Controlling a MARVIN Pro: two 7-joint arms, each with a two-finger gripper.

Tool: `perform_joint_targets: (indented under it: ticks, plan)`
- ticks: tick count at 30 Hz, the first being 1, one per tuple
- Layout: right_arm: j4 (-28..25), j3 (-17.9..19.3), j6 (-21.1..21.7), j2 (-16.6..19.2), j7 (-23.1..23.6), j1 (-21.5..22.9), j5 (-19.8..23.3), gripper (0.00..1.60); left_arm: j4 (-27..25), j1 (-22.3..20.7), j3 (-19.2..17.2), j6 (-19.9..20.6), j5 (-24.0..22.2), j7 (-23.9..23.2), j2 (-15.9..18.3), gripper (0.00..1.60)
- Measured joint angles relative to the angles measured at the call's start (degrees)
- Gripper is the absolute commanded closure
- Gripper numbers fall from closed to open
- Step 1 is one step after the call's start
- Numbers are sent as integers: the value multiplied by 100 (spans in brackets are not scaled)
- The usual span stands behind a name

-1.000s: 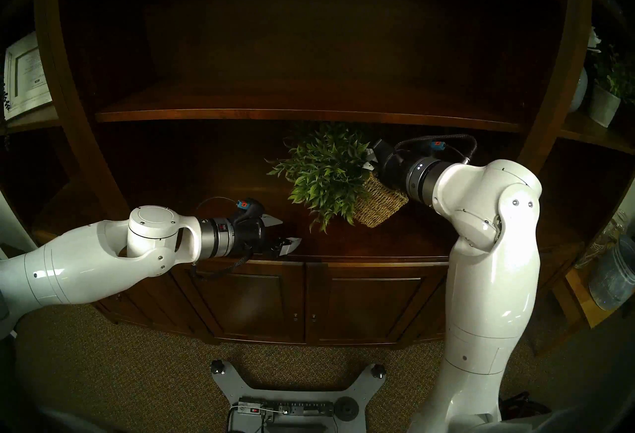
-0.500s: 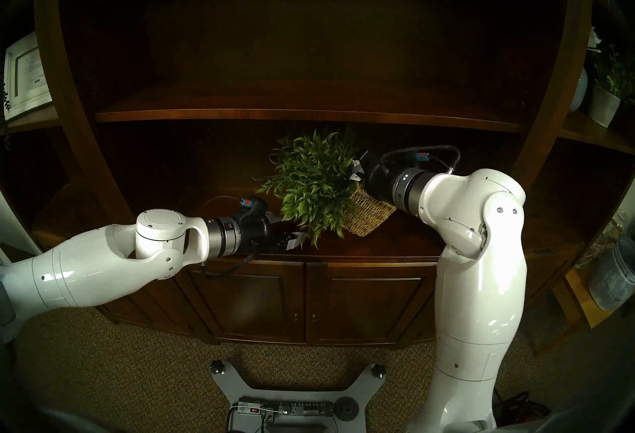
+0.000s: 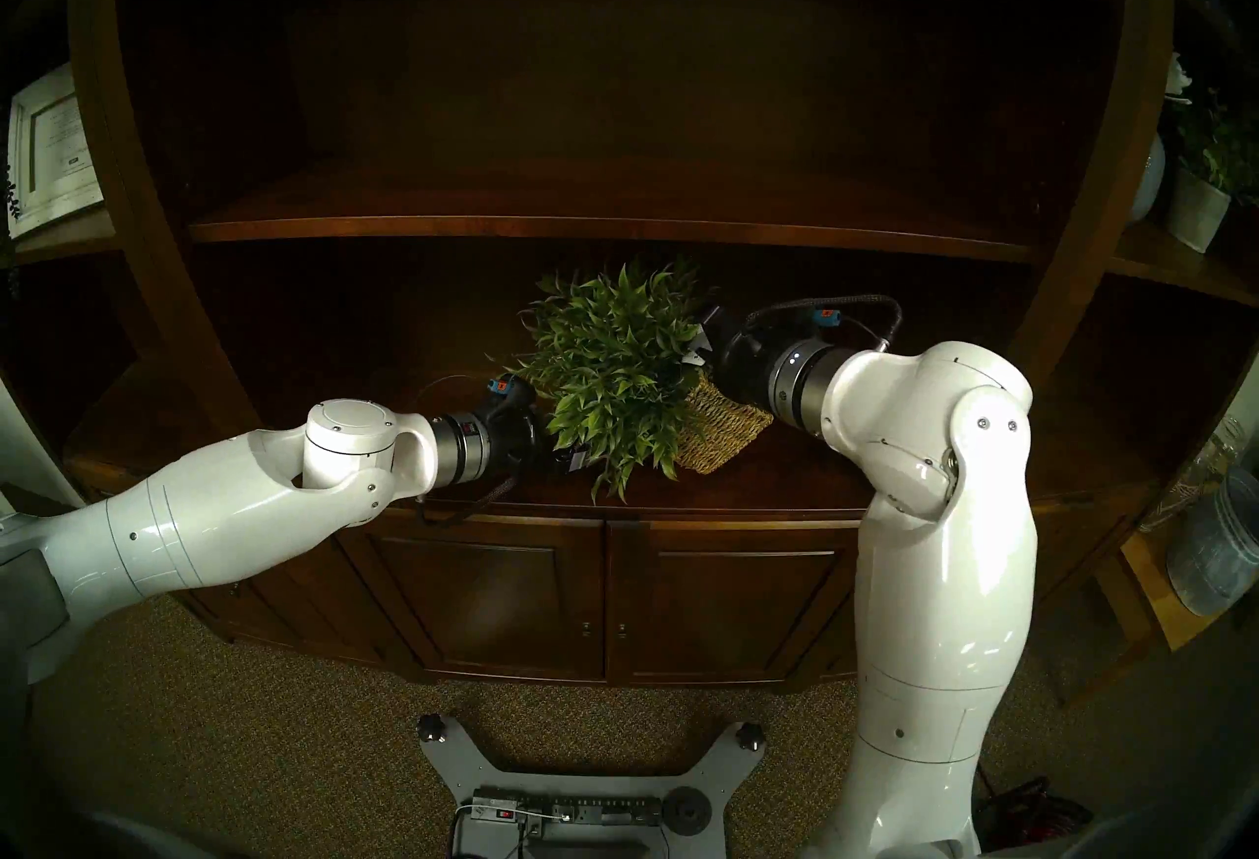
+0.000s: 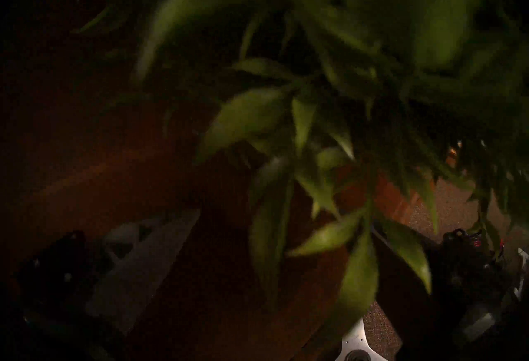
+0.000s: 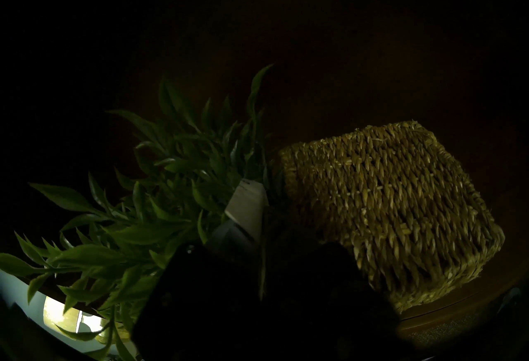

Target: Place the fake decorative plant upright

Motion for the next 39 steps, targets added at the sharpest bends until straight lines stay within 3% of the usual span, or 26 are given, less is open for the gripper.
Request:
perform_joint_targets:
  ticks: [20,39]
  plan:
    - [229,-35,-6,-53,28,-177,53,160,714,-572,-356,446,-191,-14,-740,0]
    - [528,-203,-7,-102,47,-180,70,160,1134,-919,-603,645,-313,-13,-1102,0]
